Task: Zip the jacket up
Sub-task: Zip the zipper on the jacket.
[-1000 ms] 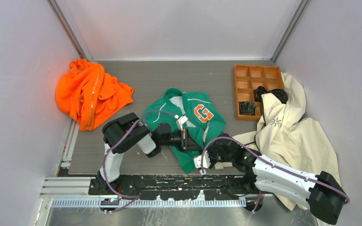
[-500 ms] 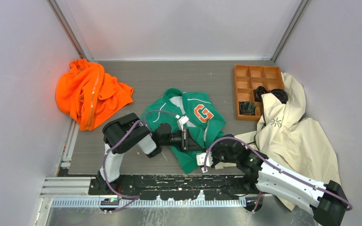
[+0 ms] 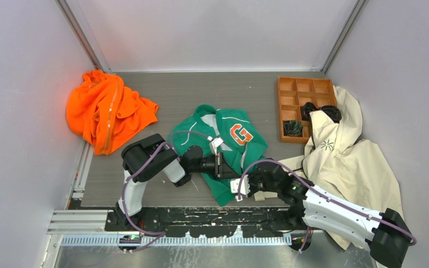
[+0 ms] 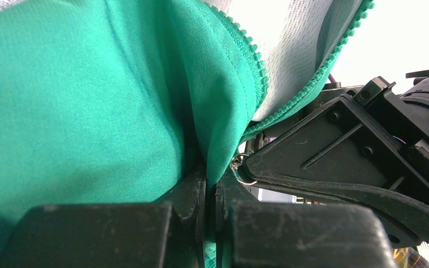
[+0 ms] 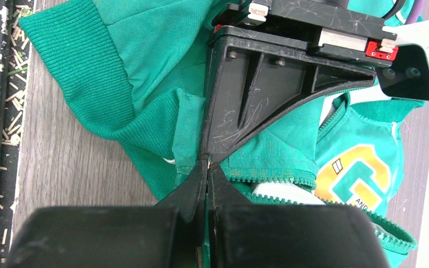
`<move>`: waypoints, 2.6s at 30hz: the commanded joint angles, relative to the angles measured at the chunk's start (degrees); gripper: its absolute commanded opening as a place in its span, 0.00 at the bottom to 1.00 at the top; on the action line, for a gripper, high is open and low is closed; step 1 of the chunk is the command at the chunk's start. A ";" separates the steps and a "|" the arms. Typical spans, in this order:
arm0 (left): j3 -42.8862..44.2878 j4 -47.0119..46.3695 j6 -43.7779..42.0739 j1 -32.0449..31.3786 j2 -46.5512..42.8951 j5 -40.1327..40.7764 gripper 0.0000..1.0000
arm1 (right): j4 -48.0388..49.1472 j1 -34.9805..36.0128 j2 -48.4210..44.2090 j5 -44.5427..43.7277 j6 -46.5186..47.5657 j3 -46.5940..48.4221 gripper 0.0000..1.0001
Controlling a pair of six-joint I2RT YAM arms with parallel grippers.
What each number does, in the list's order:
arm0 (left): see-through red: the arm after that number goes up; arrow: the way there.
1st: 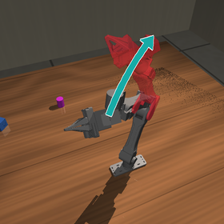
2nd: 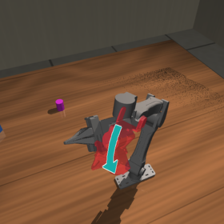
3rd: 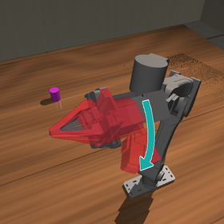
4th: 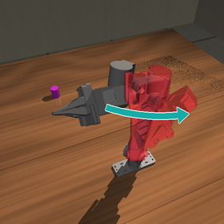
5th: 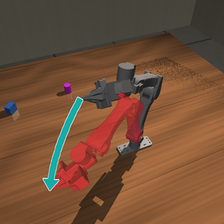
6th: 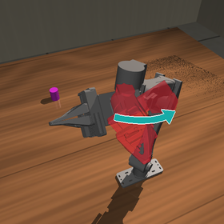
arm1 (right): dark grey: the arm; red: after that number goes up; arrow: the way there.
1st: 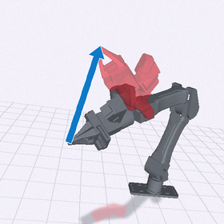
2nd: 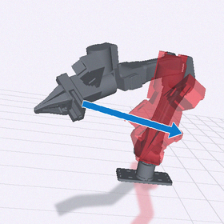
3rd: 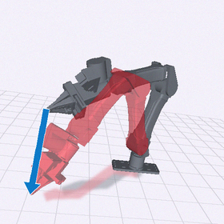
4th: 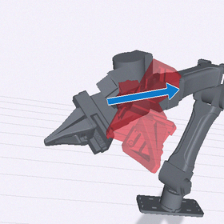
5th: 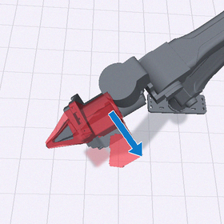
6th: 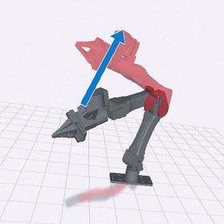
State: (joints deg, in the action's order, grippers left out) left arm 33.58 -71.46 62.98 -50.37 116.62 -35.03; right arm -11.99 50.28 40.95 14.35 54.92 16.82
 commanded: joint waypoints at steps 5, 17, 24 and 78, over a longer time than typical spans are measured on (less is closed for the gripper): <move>0.58 -2.80 -0.20 -0.45 -1.07 -1.25 0.00 | 1.87 0.24 0.99 -1.47 -1.04 1.90 0.06; 0.52 -2.81 -0.24 -0.52 -0.95 -1.31 0.00 | 1.58 0.26 2.34 -2.80 -1.12 1.86 0.10; 0.58 -2.81 -0.26 -0.61 -1.13 -1.33 0.00 | 2.93 0.22 2.93 -4.01 -1.26 1.57 0.11; -1.29 0.23 -4.38 -1.56 -3.42 -2.31 0.00 | 15.85 -3.44 -3.18 -6.35 -11.14 -1.57 0.01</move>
State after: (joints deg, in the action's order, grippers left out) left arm 33.50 -72.90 62.04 -51.11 114.91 -35.18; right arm -8.34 47.83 34.48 12.21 44.14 15.25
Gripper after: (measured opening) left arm 0.033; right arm 0.054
